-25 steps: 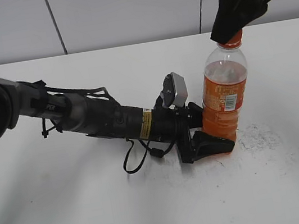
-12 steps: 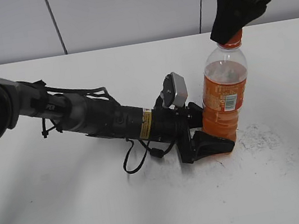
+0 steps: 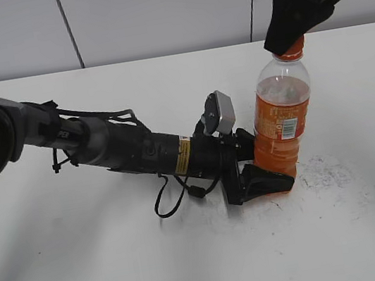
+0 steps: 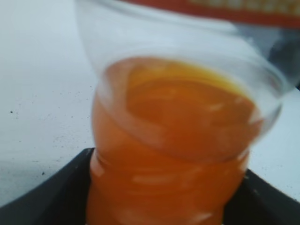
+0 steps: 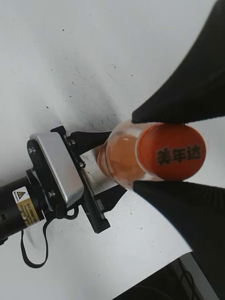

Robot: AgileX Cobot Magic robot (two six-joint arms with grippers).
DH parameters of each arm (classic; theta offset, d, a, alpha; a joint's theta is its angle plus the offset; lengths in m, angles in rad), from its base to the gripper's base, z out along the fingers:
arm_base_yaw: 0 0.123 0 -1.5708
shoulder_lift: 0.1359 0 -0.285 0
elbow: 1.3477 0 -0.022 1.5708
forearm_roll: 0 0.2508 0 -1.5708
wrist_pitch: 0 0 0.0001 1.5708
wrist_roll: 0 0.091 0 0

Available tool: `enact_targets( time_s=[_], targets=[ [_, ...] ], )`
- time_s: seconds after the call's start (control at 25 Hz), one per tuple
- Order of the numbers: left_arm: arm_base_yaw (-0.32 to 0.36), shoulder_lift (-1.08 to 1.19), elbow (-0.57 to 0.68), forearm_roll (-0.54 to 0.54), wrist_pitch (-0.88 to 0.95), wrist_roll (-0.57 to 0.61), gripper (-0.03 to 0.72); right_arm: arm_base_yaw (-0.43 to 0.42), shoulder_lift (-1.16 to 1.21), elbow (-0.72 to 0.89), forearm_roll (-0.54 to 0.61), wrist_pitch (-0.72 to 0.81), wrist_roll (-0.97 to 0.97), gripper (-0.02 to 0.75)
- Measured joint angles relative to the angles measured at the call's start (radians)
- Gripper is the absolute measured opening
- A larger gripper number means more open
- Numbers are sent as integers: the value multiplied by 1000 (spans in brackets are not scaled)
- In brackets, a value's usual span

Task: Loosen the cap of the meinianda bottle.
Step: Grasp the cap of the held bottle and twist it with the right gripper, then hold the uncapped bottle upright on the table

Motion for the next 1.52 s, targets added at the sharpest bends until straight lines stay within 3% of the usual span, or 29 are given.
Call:
enact_targets(
  time_s=[0.68, 0.96, 1.2, 1.36, 1.52],
  targets=[
    [0, 0, 0, 7, -2, 6, 564, -1, -48, 2, -24, 1, 6, 270],
    [1, 0, 0, 8, -1, 7, 564, -56, -149, 24, -40, -1, 237, 270],
    [1, 0, 0, 9, -3, 7, 564, -204, -276, 309, -25, -25, 343, 270],
    [1, 0, 0, 9, -3, 8, 564, -273, -342, 538, -25, -182, 404, 270],
    [1, 0, 0, 9, -5, 8, 564, -288, -341, 756, -21, -402, 502, 270]
  ],
)
